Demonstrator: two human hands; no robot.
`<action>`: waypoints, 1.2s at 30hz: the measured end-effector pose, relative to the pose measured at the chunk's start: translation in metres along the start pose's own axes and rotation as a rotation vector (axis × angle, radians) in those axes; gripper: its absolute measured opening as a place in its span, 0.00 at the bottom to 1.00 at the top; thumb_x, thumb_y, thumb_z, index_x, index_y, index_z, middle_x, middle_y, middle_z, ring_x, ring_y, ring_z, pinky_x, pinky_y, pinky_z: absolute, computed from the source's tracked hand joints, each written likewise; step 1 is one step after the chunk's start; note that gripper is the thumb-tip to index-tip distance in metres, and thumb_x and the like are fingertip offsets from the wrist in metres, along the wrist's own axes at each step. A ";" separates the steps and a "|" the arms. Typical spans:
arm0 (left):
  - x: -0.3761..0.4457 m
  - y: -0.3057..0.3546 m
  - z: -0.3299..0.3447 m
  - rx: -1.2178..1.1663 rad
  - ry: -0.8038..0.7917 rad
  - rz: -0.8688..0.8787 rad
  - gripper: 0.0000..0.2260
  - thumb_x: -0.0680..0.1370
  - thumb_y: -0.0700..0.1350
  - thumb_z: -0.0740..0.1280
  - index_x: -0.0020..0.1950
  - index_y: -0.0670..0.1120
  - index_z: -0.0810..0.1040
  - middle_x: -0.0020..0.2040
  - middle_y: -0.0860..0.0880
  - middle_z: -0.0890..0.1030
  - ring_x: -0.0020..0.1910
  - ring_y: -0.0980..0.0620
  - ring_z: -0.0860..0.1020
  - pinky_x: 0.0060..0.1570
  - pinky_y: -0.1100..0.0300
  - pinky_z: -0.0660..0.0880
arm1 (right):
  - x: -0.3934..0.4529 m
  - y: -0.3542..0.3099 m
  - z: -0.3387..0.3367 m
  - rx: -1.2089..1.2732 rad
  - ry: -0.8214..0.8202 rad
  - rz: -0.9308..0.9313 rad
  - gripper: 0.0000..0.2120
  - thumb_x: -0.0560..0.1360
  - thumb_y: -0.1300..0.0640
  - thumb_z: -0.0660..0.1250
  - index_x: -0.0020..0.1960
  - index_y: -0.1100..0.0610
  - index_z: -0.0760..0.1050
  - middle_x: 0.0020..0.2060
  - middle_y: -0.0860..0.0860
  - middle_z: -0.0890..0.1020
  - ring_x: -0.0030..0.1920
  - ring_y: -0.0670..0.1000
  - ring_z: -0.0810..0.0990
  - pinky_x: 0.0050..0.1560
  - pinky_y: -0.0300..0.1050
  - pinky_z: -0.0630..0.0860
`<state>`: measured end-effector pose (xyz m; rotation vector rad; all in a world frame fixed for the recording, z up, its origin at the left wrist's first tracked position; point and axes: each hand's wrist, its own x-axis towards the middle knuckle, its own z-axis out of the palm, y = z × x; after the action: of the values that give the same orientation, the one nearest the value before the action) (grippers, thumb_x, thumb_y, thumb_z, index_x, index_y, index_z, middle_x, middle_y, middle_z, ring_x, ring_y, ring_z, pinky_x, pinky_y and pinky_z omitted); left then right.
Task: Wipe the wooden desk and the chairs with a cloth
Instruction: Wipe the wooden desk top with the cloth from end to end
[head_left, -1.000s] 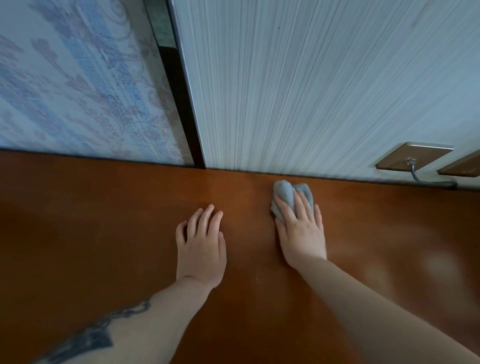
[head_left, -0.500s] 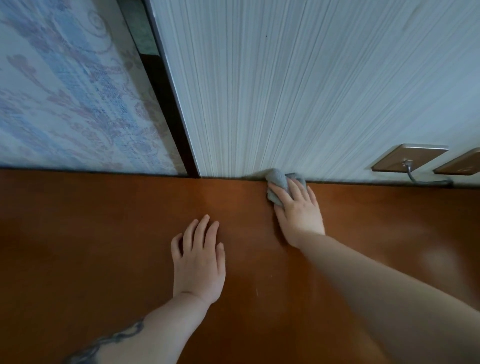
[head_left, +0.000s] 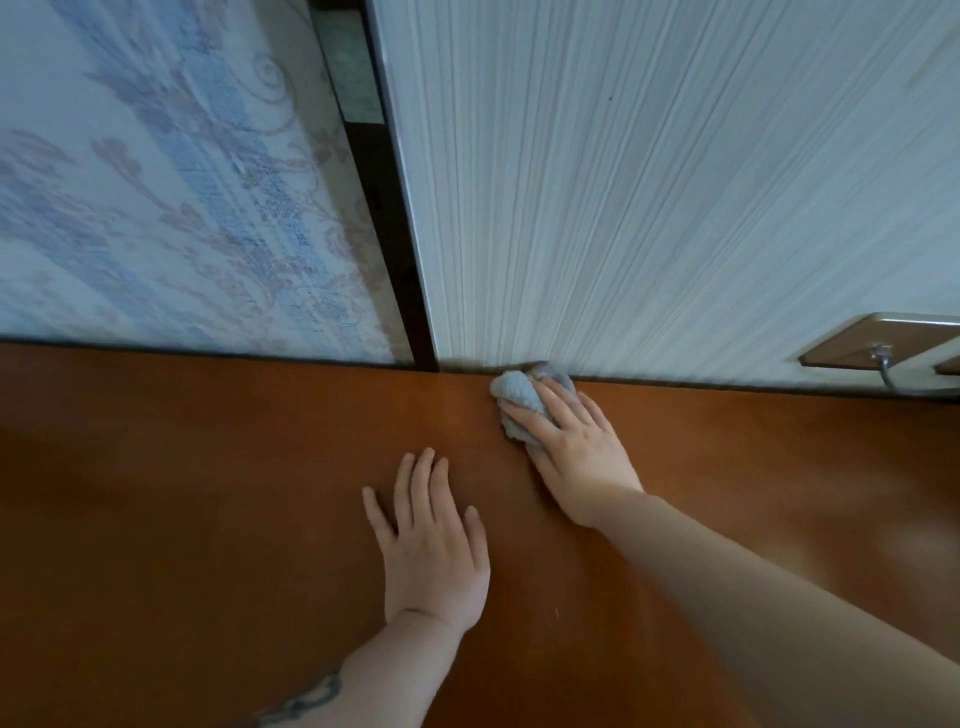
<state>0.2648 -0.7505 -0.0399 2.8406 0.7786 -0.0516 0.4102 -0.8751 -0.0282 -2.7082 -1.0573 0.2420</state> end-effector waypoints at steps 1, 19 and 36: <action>0.000 0.000 -0.002 0.009 -0.020 -0.025 0.27 0.78 0.53 0.50 0.72 0.42 0.67 0.73 0.46 0.67 0.75 0.46 0.60 0.71 0.34 0.55 | 0.010 -0.023 0.007 0.009 0.073 0.131 0.23 0.81 0.51 0.54 0.76 0.43 0.60 0.77 0.51 0.59 0.78 0.51 0.51 0.76 0.49 0.42; 0.003 0.002 -0.006 -0.045 -0.128 0.017 0.23 0.82 0.52 0.46 0.79 0.53 0.54 0.79 0.52 0.52 0.78 0.50 0.44 0.73 0.36 0.40 | -0.030 0.036 0.004 0.073 0.259 0.574 0.23 0.79 0.52 0.54 0.73 0.47 0.66 0.75 0.53 0.65 0.76 0.53 0.57 0.76 0.53 0.50; -0.004 0.118 0.024 -0.264 0.056 0.145 0.26 0.81 0.54 0.43 0.78 0.48 0.58 0.79 0.51 0.56 0.78 0.55 0.50 0.76 0.52 0.46 | -0.036 0.047 -0.013 0.126 0.190 0.548 0.24 0.81 0.53 0.54 0.77 0.45 0.59 0.78 0.51 0.55 0.78 0.51 0.46 0.76 0.51 0.40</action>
<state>0.3222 -0.8567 -0.0423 2.6465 0.5421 0.1418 0.4174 -0.9348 -0.0253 -2.7764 -0.2264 0.1271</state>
